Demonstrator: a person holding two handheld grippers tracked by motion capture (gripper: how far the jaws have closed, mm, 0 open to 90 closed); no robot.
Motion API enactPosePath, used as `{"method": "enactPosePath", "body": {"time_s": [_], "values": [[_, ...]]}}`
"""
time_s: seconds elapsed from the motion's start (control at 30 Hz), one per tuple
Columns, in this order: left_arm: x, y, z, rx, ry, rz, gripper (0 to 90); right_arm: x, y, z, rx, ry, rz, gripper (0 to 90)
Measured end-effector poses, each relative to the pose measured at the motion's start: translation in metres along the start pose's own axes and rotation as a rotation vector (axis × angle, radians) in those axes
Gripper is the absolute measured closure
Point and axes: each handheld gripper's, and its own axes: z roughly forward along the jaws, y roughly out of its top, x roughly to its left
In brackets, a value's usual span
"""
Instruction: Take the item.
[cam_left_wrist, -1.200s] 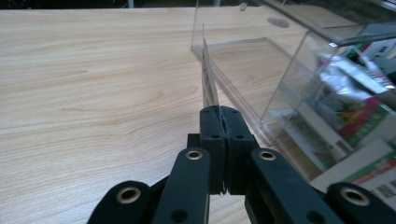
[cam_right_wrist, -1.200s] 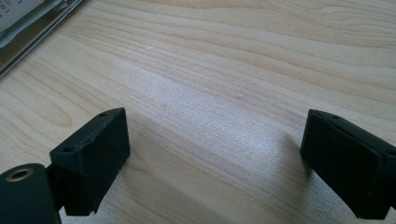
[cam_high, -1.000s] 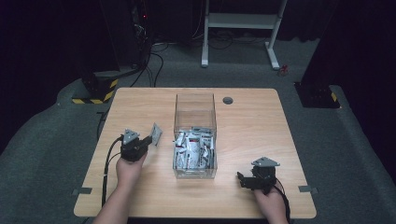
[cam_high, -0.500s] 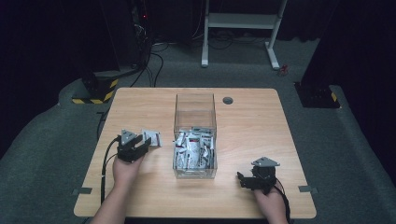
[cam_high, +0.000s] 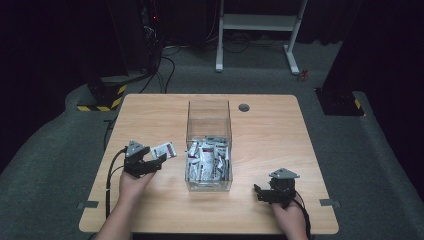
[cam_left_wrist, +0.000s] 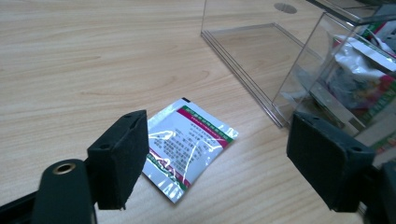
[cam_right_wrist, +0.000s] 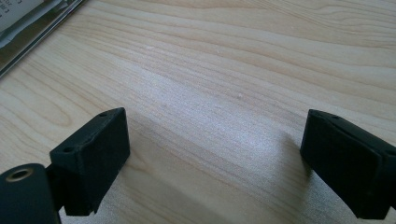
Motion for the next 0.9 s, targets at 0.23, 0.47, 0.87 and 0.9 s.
{"method": "enactPosePath", "body": {"time_s": [0.23, 0.47, 0.87, 0.9], "values": [[0.003, -0.005, -0.011, 0.001, -0.002, 0.003, 19.4, 0.000, 0.000, 0.000, -0.001, 0.000, -0.002, 7.9], [0.007, -0.014, -0.020, 0.018, -0.001, 0.010, 18.8, 0.000, 0.000, 0.000, -0.001, 0.000, -0.002, 7.8], [0.017, -0.045, -0.025, 0.146, 0.023, 0.062, 18.8, 0.000, 0.000, 0.000, -0.002, -0.001, -0.003, 7.9], [0.019, -0.048, -0.026, 0.159, 0.017, 0.059, 19.1, 0.000, 0.000, 0.000, -0.001, -0.001, -0.002, 7.9]]}}
